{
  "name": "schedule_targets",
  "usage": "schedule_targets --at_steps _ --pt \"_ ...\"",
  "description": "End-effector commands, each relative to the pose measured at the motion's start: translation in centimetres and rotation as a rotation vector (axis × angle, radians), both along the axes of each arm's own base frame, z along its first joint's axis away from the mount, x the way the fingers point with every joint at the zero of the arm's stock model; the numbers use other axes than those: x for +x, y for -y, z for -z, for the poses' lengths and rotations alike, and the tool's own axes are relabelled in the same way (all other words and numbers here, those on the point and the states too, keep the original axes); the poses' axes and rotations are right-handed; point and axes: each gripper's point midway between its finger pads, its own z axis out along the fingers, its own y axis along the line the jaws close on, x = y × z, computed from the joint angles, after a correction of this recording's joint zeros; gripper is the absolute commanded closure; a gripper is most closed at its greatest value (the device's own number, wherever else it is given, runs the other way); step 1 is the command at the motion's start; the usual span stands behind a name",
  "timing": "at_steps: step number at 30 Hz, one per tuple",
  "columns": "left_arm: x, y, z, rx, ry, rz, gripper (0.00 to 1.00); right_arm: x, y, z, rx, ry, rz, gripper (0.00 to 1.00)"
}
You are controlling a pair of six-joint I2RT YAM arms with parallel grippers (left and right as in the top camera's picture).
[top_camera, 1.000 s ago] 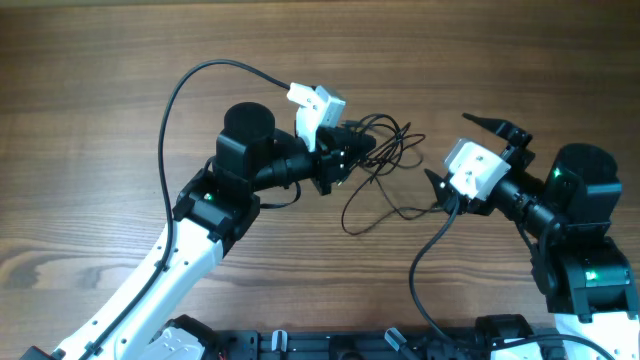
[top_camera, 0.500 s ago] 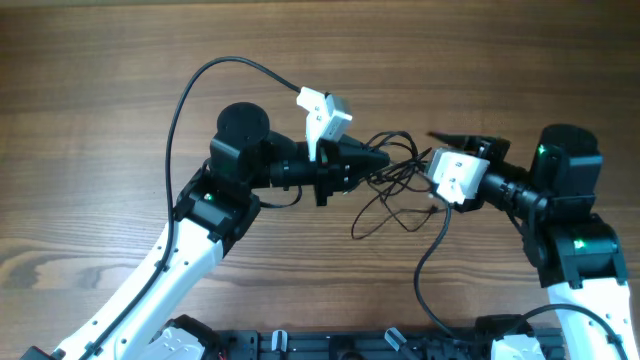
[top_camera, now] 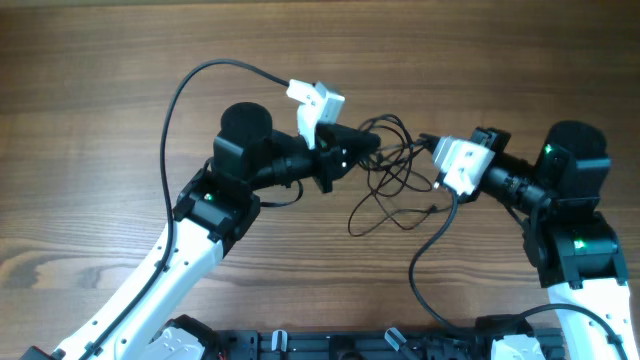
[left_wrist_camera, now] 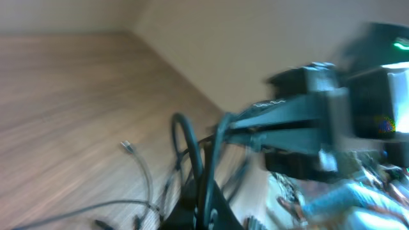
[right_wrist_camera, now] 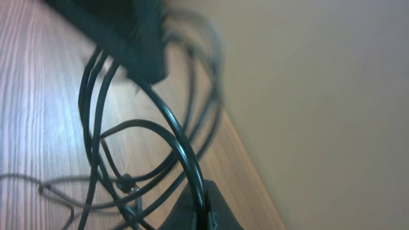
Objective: Untangle cables
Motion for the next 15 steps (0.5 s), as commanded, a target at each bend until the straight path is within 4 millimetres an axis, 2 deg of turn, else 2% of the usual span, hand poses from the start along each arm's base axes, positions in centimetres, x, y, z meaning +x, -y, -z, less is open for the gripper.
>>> schedule_targets --at_steps 1,3,6,7,9,12,13,15 --pt "4.1 -3.2 2.6 0.056 -0.160 -0.344 0.96 0.7 0.3 -2.7 0.188 -0.079 0.093 0.96" --pt "5.0 -4.7 4.3 0.096 -0.234 -0.461 0.96 1.1 0.5 -4.3 0.265 -0.075 0.130 0.96" --pt "6.0 -8.1 7.2 0.155 -0.365 -0.691 0.96 2.0 1.9 -6.1 0.373 -0.082 0.252 0.96" --pt "6.2 -9.3 8.1 0.164 -0.414 -0.765 0.96 2.3 2.5 -6.5 0.408 -0.088 0.302 0.96" --pt "6.3 -11.5 9.5 0.160 -0.509 -0.868 0.96 3.2 5.1 -6.9 0.504 -0.113 0.487 0.96" --pt "6.8 -12.8 9.7 0.142 -0.545 -0.904 0.96 4.3 9.2 -5.3 0.577 -0.161 0.769 0.96" --pt "6.8 -12.9 9.7 0.142 -0.545 -0.907 0.96 4.3 9.8 -4.7 0.581 -0.178 0.811 0.96" --pt "6.9 -12.8 9.5 0.135 -0.539 -0.905 0.96 4.2 9.9 -3.6 0.564 -0.219 0.830 0.87"
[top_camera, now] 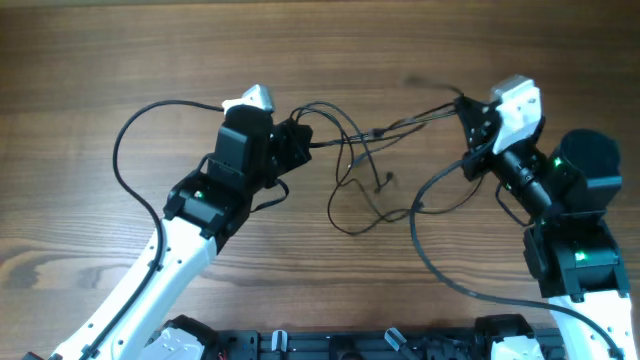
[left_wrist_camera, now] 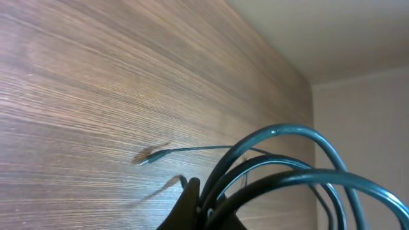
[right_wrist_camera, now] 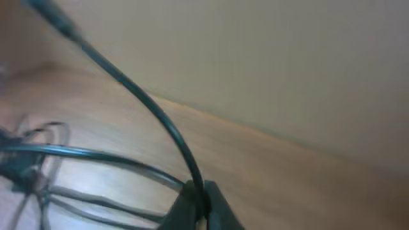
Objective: Untangle cables
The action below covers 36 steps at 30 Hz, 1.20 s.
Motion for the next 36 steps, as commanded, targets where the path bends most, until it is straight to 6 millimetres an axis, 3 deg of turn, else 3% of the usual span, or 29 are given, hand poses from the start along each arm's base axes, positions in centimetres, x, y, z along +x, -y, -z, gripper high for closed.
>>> schedule_targets --at_steps 1,2,4,8,13,16,19,21,22,25,27,32,36 --pt "1.2 -2.8 0.5 0.048 0.007 -0.121 0.96 0.4 4.2 -0.9 0.024 0.002 0.241 0.55" --pt "1.2 -2.5 0.3 0.038 0.011 -0.106 0.96 0.3 4.2 -0.3 0.020 -0.020 0.241 0.01" --pt "1.1 -0.7 -0.9 0.033 0.083 0.026 0.96 0.1 4.2 0.6 0.013 -0.061 0.242 0.00" --pt "-1.8 5.3 -8.5 -0.023 0.508 0.526 0.96 -0.5 4.2 2.3 0.000 -0.134 0.242 0.00" --pt "-3.8 4.9 -14.7 0.004 0.795 0.568 0.94 -1.1 3.2 3.1 0.016 -0.176 0.183 0.00" --pt "-4.4 4.0 -17.9 0.004 0.914 0.517 0.64 -1.6 1.9 3.5 0.037 -0.203 0.110 0.00" --pt "-3.6 2.7 -19.1 0.037 0.943 0.412 0.56 -2.1 0.5 3.4 0.065 -0.211 0.026 0.00" --pt "-2.2 1.6 -18.1 0.083 0.894 0.324 0.54 -2.2 0.2 3.4 0.070 -0.215 0.012 0.00" --pt "-1.8 1.1 -17.4 0.105 0.859 0.294 0.42 -2.3 0.2 3.6 0.070 -0.222 0.012 0.00" --pt "-0.9 -0.2 -14.4 0.172 0.732 0.233 0.30 -2.8 0.3 4.6 0.067 -0.269 0.014 0.00" --pt "-0.7 -1.0 -11.9 0.184 0.609 0.195 0.04 -3.3 0.3 5.6 0.089 -0.330 0.027 0.00" --pt "-1.9 -1.6 -7.3 0.237 0.416 0.225 0.00 -5.3 -2.5 7.5 0.184 -0.484 -0.125 0.00" --pt "-2.5 -6.2 -2.6 0.240 0.124 -0.010 0.00 -6.5 -4.2 10.4 0.247 -0.674 -0.214 0.00"
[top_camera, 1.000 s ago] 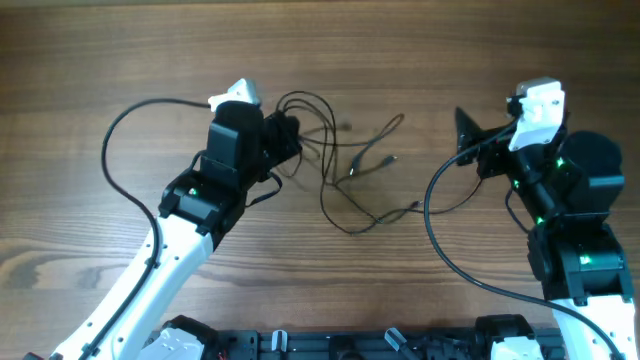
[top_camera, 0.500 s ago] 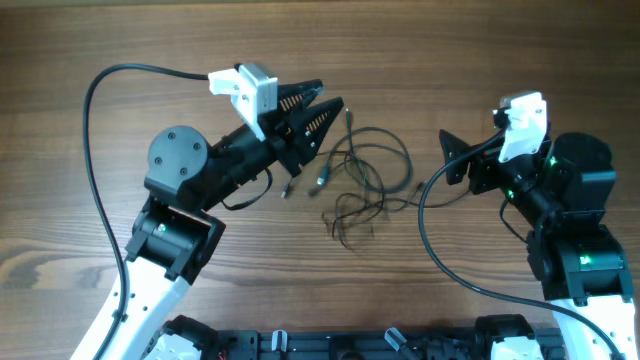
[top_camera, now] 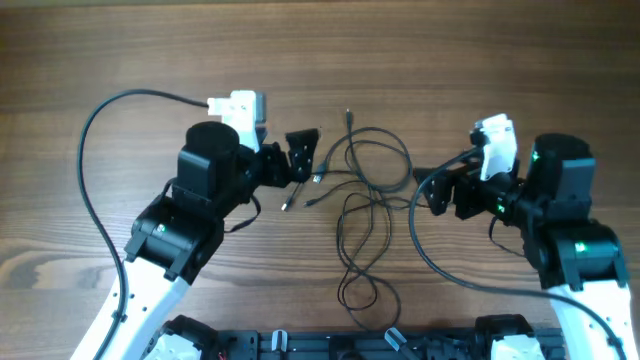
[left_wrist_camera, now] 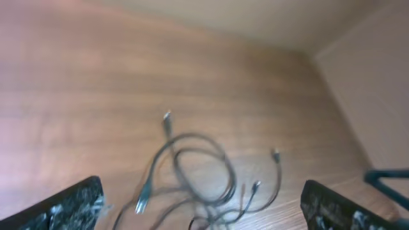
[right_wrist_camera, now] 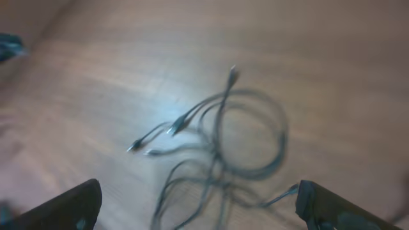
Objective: Untangle cables
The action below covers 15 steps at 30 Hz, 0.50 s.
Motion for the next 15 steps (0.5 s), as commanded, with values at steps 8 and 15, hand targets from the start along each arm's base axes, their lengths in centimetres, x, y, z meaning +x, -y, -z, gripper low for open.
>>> schedule_targets --at_steps 8,15 --pt "0.1 -8.6 3.9 -0.023 -0.236 -0.388 0.00 -0.9 -1.8 9.1 0.115 -0.524 -0.012 0.01" --pt "0.1 -8.6 3.9 -0.023 -0.237 -0.389 0.00 -0.7 -3.3 12.6 0.097 -0.591 -0.063 0.04"
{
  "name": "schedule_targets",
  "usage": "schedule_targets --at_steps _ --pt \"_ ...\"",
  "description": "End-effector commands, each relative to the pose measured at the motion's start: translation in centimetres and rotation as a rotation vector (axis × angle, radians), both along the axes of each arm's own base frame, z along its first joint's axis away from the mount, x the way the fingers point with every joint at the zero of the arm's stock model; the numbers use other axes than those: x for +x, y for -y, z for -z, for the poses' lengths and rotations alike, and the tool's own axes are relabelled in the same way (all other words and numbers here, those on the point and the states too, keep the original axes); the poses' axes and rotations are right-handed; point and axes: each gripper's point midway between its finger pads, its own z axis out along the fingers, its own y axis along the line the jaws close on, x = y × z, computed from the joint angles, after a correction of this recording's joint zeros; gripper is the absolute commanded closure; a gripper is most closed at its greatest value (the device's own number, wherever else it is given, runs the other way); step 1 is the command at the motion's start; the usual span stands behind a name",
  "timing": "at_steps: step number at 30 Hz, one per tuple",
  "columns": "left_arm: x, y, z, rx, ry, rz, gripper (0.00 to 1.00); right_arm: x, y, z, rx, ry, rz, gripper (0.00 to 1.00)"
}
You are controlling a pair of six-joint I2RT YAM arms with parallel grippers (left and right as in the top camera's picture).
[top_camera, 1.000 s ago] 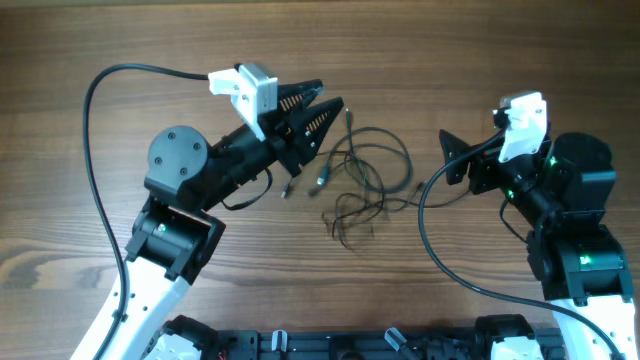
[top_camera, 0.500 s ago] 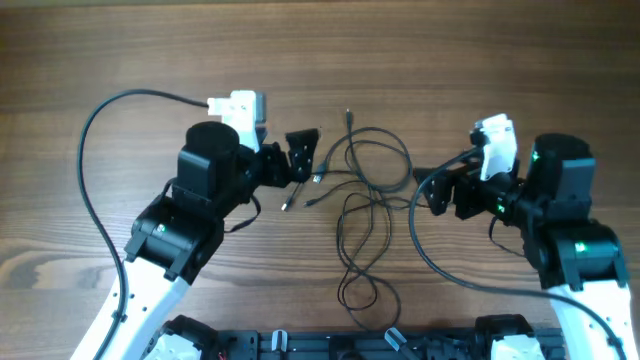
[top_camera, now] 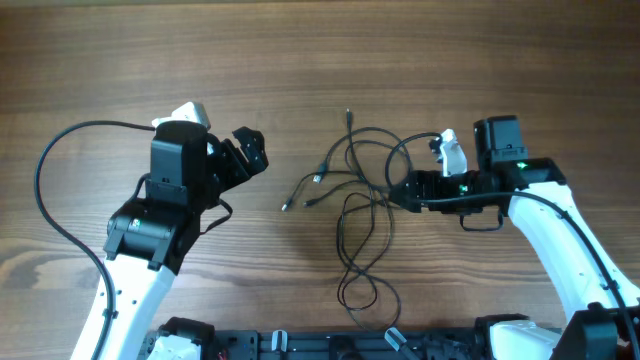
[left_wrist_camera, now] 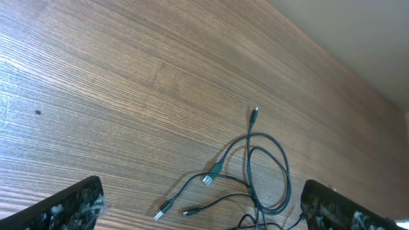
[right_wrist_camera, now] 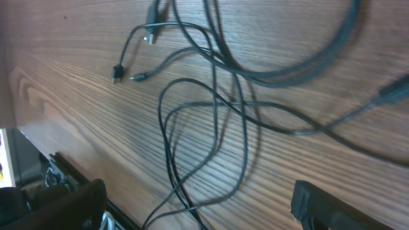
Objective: Untangle cables
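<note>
Several thin black cables [top_camera: 362,190] lie loosely tangled on the wooden table's middle, also seen in the left wrist view as cables [left_wrist_camera: 255,163] and in the right wrist view as cables [right_wrist_camera: 211,108]. Their plug ends [top_camera: 300,197] fan out to the left, and one long loop [top_camera: 355,280] runs toward the front edge. My left gripper [top_camera: 245,150] is open and empty, left of the tangle and apart from it; left gripper [left_wrist_camera: 204,211]. My right gripper [top_camera: 404,190] is open at the tangle's right edge, low over the strands; right gripper [right_wrist_camera: 198,207].
A thick black arm cable [top_camera: 55,175] arcs out left of the left arm. Another thick cable [top_camera: 410,150] loops from the right wrist beside the tangle, seen as the thick cable [right_wrist_camera: 319,57]. A black rail [top_camera: 330,345] runs along the table's front edge.
My left gripper has drawn back to the left, farther from the cables. My right gripper has come left to the tangle's right edge. Both stay open; the cables lie much as before.
Both grippers were shut on cables close together over the table's middle. Then they stood farther apart with the strands stretched between them. Later both were open and the cables lay spread on the table, where they remain, looser than at first.
</note>
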Motion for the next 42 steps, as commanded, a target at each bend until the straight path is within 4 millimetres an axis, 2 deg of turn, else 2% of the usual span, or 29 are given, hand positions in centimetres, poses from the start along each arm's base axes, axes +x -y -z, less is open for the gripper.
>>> schedule_targets --at_steps 1,4,7,8,11,13,14,16,19,28,31,32,33,34,35,37,38,40,41,42 --pt "0.2 -0.5 -0.3 -0.001 0.011 -0.029 0.00 0.6 -1.4 -0.3 0.026 0.053 -0.045 0.02" --pt "0.2 -0.5 -0.3 -0.001 0.011 -0.029 0.00 2.6 -3.0 -1.2 0.034 0.209 -0.121 0.00" --pt "0.2 -0.5 -0.3 -0.001 0.011 -0.029 0.00 3.7 -4.3 -1.8 0.045 0.289 -0.153 0.00" --pt "0.2 -0.5 -0.3 -0.001 0.011 -0.029 0.00 4.8 -4.8 -1.6 0.042 0.301 -0.122 0.00" --pt "0.2 -0.5 -0.3 -0.002 0.011 -0.029 0.00 6.6 -6.2 -0.1 0.057 0.291 -0.079 0.00" --pt "0.2 -0.5 -0.3 -0.002 0.011 -0.029 0.00 7.1 -7.4 2.5 0.078 0.223 -0.057 0.00" --pt "0.2 -0.5 -0.3 -0.001 0.011 -0.029 0.00 7.2 -8.7 3.2 0.128 0.216 -0.091 0.00" --pt "0.2 -0.5 -0.3 -0.001 0.011 -0.029 0.00 7.6 -10.6 3.7 0.220 0.204 -0.109 0.00" --pt "0.2 -0.5 -0.3 -0.001 0.011 -0.029 0.00 9.0 -11.7 4.6 0.236 0.236 -0.083 0.00" --pt "0.2 -0.5 -0.3 -0.002 0.011 -0.029 0.00 7.7 -12.7 8.2 0.185 0.164 -0.106 0.01" --pt "0.2 -0.5 -0.3 -0.001 0.011 -0.029 0.00 7.4 -13.6 8.0 0.194 0.185 -0.132 0.18" --pt "0.2 -0.5 -0.3 -0.001 0.011 -0.029 0.00 7.4 -13.9 7.9 0.199 0.196 -0.140 0.31" --pt "0.2 -0.5 -0.3 -0.001 0.011 -0.029 0.00 7.4 -14.0 7.8 0.198 0.198 -0.141 0.68" --pt "0.2 -0.5 -0.3 -0.001 0.011 -0.029 0.00 7.4 -14.0 7.8 0.198 0.198 -0.141 0.96" --pt "0.2 -0.5 -0.3 -0.002 0.011 -0.029 0.00 7.6 -14.0 7.7 0.201 0.206 -0.139 0.96" --pt "0.2 -0.5 -0.3 -0.001 0.011 -0.029 0.00 8.5 -13.8 6.8 0.223 0.234 -0.120 0.96" --pt "0.2 -0.5 -0.3 -0.001 0.011 -0.029 0.00 9.6 -13.5 5.1 0.248 0.271 -0.093 0.96" --pt "0.2 -0.5 -0.3 -0.002 0.011 -0.029 0.00 11.5 -12.8 1.0 0.283 0.357 -0.058 0.96" --pt "0.2 -0.5 -0.3 -0.002 0.011 -0.029 0.00 12.5 -12.4 -1.9 0.302 0.425 -0.048 0.96" --pt "0.2 -0.5 -0.3 -0.002 0.011 -0.029 0.00 13.5 -11.9 -6.0 0.324 0.522 -0.031 0.96"
